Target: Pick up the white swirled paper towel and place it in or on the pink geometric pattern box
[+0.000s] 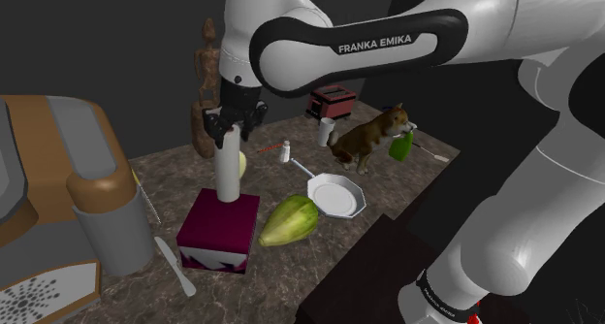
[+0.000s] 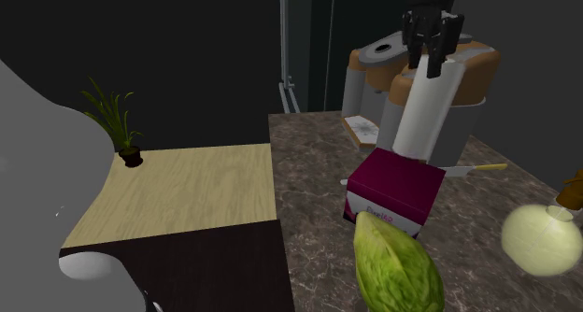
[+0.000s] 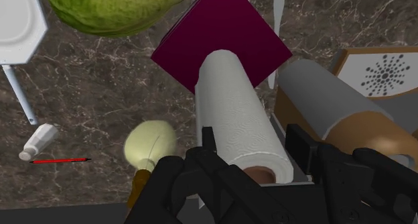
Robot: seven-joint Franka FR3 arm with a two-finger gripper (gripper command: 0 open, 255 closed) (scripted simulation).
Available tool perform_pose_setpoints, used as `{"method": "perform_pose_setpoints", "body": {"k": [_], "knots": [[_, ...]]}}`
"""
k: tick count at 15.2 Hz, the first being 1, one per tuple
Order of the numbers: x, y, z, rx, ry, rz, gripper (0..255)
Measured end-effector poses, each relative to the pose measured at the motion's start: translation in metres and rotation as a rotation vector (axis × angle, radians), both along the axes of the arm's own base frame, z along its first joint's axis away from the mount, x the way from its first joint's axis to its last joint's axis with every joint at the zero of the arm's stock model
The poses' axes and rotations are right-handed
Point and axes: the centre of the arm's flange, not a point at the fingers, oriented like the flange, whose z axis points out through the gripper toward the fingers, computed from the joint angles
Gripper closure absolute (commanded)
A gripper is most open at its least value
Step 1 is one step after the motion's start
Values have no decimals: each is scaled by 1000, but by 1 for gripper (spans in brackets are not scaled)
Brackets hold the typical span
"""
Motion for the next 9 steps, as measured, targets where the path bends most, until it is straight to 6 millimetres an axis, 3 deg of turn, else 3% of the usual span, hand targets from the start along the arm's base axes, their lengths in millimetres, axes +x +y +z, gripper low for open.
{"method": "perform_pose_setpoints", "body": {"k": [9], "knots": [[0,1,-49,0,0,0,255]]}}
